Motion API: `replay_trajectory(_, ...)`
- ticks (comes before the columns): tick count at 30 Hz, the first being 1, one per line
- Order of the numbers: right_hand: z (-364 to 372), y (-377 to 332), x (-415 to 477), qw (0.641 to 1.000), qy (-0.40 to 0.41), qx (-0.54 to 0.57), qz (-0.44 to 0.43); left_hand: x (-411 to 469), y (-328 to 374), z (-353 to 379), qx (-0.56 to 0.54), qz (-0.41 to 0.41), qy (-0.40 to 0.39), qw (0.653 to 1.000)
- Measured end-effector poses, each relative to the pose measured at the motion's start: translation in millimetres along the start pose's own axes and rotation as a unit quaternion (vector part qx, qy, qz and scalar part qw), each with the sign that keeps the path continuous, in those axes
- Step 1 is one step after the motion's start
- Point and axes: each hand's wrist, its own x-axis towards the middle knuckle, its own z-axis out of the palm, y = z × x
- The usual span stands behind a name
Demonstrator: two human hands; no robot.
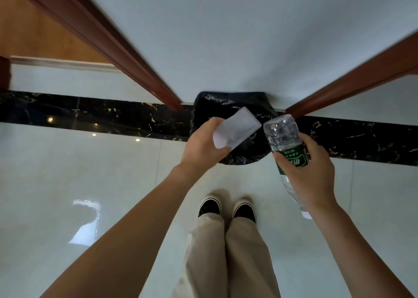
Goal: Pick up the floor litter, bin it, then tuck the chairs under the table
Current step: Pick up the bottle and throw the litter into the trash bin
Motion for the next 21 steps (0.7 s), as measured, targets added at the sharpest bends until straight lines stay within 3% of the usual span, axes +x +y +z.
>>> replay_trajectory(13,33,13,36,1.0,-0.005,0.001,0.002,25,-35,30,0.009,0.042,0.021,0.999)
replay_trajectory(21,40,-11,38,0.999,-0.04,-0.018,-0.021,18,-55,4,-0.022,-0.044,0.101,0.994)
